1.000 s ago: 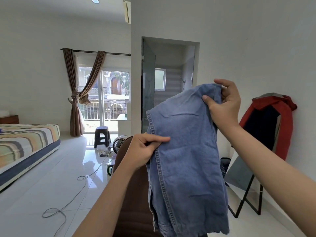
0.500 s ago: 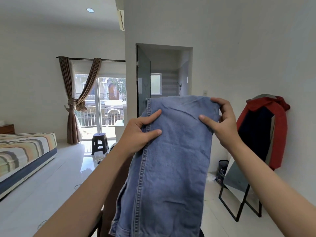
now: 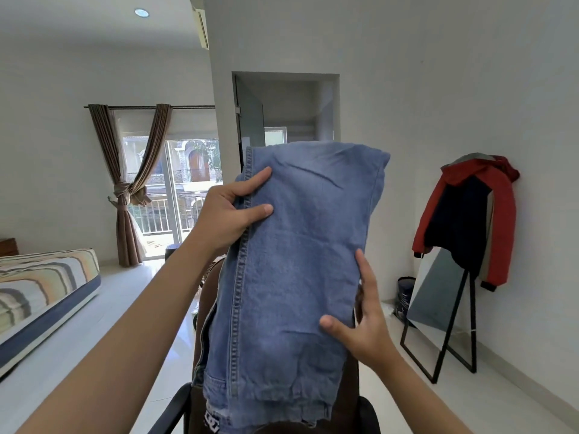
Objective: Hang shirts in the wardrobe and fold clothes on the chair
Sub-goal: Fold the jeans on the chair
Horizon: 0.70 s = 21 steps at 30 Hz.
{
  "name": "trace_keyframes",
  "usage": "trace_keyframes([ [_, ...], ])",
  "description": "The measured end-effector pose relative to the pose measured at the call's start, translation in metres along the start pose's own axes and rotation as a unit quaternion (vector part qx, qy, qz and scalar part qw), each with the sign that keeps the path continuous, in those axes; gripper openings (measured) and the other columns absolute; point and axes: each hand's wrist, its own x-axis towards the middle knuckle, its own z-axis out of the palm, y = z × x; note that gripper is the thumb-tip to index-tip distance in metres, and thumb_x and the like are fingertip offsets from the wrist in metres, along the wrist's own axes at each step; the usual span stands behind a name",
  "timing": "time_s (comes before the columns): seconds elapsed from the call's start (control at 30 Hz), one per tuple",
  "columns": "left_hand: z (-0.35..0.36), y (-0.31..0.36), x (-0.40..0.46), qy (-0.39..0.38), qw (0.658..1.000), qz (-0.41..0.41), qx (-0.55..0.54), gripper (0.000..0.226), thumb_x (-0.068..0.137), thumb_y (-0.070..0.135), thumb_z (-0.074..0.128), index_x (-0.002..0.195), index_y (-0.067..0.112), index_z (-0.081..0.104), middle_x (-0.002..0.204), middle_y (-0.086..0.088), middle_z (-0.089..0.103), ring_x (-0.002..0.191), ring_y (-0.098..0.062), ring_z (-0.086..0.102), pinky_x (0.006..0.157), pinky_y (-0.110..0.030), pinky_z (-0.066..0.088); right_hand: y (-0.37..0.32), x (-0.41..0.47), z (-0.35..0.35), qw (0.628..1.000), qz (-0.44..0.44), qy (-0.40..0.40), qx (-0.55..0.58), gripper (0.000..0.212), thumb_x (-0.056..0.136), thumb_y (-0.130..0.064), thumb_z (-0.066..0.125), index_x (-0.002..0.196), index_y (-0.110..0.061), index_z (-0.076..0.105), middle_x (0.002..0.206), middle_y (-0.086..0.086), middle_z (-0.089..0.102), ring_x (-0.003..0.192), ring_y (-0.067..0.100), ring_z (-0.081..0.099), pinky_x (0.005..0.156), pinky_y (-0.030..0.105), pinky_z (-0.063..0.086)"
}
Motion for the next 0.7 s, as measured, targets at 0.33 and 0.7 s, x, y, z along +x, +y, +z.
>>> trace_keyframes([
  [0.33, -0.011, -0.005, 0.009, 0.036, 0.997, -0.035, -0.056, 0.062, 0.073, -0.014, 0.067, 0.123, 0.019, 0.055, 0.120, 0.002, 0.061, 0.102, -0.004, 0.062, 0.087, -0.017, 0.049, -0.010, 0.004, 0.010, 0.997, -0.060, -0.023, -0.039, 0.077, 0.079, -0.014, 0.076, 0.142, -0.036, 0.036, 0.138, -0.023, 0.044, 0.131, 0.004, 0.043, 0.106, 0.016, 0.035],
  [0.7, -0.020, -0.035, 0.010, 0.079, 0.985, -0.113, -0.108, 0.054, 0.075, -0.013, 0.066, 0.120, 0.016, 0.060, 0.111, 0.002, 0.065, 0.096, -0.015, 0.062, 0.090, -0.028, 0.052, -0.044, 0.033, -0.007, 0.995, 0.011, -0.072, 0.068, 0.046, 0.073, -0.011, 0.076, 0.113, -0.033, 0.069, 0.121, -0.006, 0.065, 0.117, 0.010, 0.059, 0.096, 0.019, 0.046],
])
